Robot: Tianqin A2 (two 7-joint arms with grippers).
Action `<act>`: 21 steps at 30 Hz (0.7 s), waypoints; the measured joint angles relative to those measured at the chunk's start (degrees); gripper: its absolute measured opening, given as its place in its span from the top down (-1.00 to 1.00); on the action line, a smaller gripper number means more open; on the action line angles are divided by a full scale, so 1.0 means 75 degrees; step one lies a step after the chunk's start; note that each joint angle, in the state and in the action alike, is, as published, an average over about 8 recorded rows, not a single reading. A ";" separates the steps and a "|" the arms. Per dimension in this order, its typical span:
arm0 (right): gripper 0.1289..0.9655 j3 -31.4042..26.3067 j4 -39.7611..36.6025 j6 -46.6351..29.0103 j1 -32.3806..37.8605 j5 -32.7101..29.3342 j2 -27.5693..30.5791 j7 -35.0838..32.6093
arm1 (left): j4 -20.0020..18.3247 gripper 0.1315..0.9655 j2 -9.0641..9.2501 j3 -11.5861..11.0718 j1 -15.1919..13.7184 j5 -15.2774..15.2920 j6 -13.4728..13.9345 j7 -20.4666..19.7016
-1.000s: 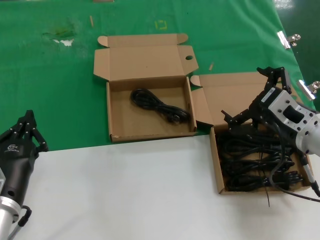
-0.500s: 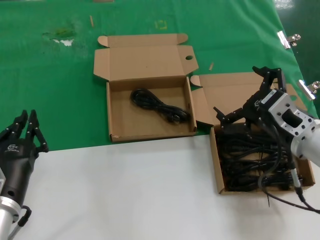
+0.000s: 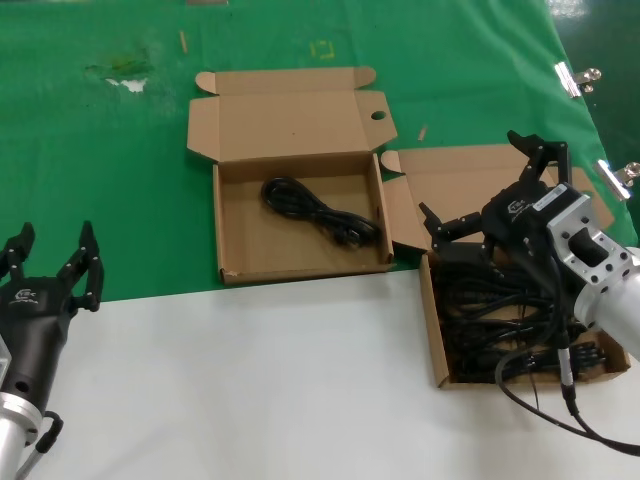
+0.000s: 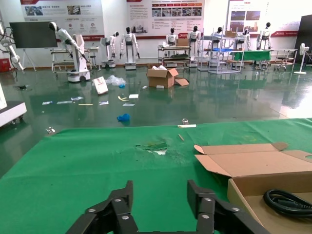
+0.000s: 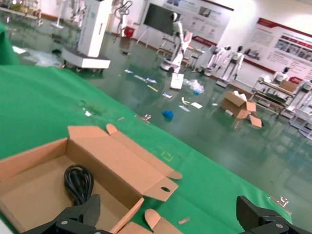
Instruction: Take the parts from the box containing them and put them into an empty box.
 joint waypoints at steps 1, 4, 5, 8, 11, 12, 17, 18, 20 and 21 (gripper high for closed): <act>-1.00 -0.0001 -0.0004 0.0068 -0.0031 0.0095 -0.0014 -0.0043 | 0.0000 0.46 0.0000 0.0000 0.0000 0.0000 0.0000 0.0000; -1.00 -0.0004 -0.0015 0.0269 -0.0122 0.0376 -0.0055 -0.0171 | 0.0000 0.36 0.0000 0.0000 0.0000 0.0000 0.0000 0.0000; -1.00 -0.0005 -0.0019 0.0337 -0.0152 0.0470 -0.0069 -0.0215 | 0.0000 0.29 0.0000 0.0000 0.0000 0.0000 0.0000 0.0000; -1.00 -0.0009 -0.0031 0.0538 -0.0243 0.0752 -0.0111 -0.0342 | 0.0000 0.11 0.0000 0.0000 0.0000 0.0000 0.0000 0.0000; -1.00 -0.0012 -0.0044 0.0738 -0.0334 0.1032 -0.0152 -0.0471 | 0.0000 -0.08 0.0000 0.0000 0.0000 0.0000 0.0000 0.0001; -1.00 -0.0013 -0.0047 0.0804 -0.0364 0.1124 -0.0165 -0.0512 | 0.0000 -0.08 0.0000 0.0000 0.0000 0.0000 0.0000 0.0001; -1.00 -0.0018 -0.0067 0.1139 -0.0516 0.1596 -0.0234 -0.0727 | 0.0000 -0.37 0.0000 0.0000 0.0000 -0.0001 0.0000 0.0002; -1.00 -0.0019 -0.0071 0.1205 -0.0545 0.1688 -0.0248 -0.0769 | 0.0000 -0.43 0.0000 0.0000 0.0000 -0.0001 0.0000 0.0002; -1.00 -0.0022 -0.0078 0.1340 -0.0607 0.1878 -0.0276 -0.0855 | 0.0000 -0.54 0.0000 0.0000 0.0000 -0.0001 0.0000 0.0002; -1.00 -0.0023 -0.0082 0.1405 -0.0636 0.1970 -0.0289 -0.0897 | 0.0000 -0.54 0.0000 0.0000 0.0000 -0.0001 0.0000 0.0002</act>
